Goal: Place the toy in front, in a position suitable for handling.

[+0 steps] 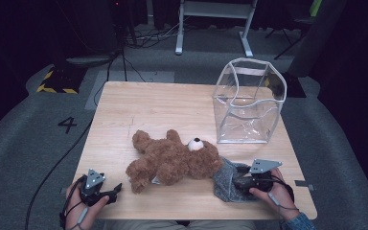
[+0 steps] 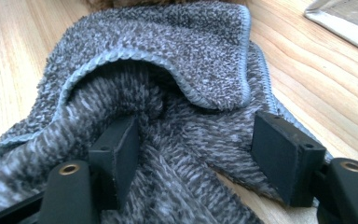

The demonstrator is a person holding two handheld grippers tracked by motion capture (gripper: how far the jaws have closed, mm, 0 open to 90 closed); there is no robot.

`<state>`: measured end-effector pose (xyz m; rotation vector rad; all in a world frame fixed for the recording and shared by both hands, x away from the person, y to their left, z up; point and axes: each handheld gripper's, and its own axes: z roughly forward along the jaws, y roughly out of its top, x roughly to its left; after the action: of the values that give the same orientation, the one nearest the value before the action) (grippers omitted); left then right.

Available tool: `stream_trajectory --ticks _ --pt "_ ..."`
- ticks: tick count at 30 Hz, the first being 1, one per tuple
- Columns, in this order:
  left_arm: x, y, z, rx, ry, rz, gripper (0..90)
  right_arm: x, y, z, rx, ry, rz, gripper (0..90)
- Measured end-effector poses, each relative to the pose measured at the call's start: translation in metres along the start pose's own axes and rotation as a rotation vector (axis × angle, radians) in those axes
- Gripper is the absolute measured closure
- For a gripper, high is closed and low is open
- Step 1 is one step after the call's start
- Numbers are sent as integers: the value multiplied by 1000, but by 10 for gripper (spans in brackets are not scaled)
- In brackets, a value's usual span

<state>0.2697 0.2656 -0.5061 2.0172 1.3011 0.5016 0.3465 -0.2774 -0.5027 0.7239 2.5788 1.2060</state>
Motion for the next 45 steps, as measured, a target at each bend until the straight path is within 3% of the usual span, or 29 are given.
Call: stream_trajectory --ticks 4,5,6,9,12,16,19,24,26,28,29,30,32,34,35,36,42,43,45 --pt "0 1 0 5 -4 5 216 0 0 0 2 1 -6 345" --pt "0 1 0 10 -13 4 223 1 1 -2 18 6 -10 484" --pt "1 3 -1 21 -15 10 236 0 2 -5 31 14 -21 555" --pt "0 6 -1 10 -45 4 251 -2 1 -11 54 17 -16 609" --pt "-2 14 -5 -36 -63 -3 253 -12 -7 -27 74 -22 16 647" --pt "-2 20 -8 -79 -69 -22 256 -24 -21 -47 100 -62 66 650" --pt "-2 23 -7 -86 -69 -35 258 -31 -30 -60 114 -94 93 638" --pt "0 30 -3 -82 -73 -22 258 -44 -43 -86 172 -182 133 564" --pt "0 34 0 -89 -68 -25 259 -44 -40 -93 152 -207 141 474" --pt "-1 38 3 -98 -65 -26 259 -41 -28 -96 94 -215 138 386" --pt "-1 38 3 -98 -65 -26 260 -41 -28 -96 94 -215 138 386" --pt "-2 41 6 -100 -66 -23 261 -34 -11 -92 29 -198 116 320" --pt "-4 43 7 -98 -81 -15 261 -24 7 -79 -30 -134 104 297" --pt "-5 44 6 -104 -98 -15 260 -11 24 -61 -35 -66 75 294" --pt "-5 44 6 -104 -98 -15 261 -11 24 -61 -35 -66 75 294" --pt "-7 45 3 -110 -93 -11 264 0 42 -42 -48 -19 27 280" --pt "-7 41 -5 -117 -92 -10 266 12 71 -10 -88 44 1 231" --pt "-8 40 -7 -120 -91 -19 265 14 77 -3 -101 52 -19 249" --pt "-7 37 -9 -113 -90 -15 264 19 89 10 -76 97 -60 452"
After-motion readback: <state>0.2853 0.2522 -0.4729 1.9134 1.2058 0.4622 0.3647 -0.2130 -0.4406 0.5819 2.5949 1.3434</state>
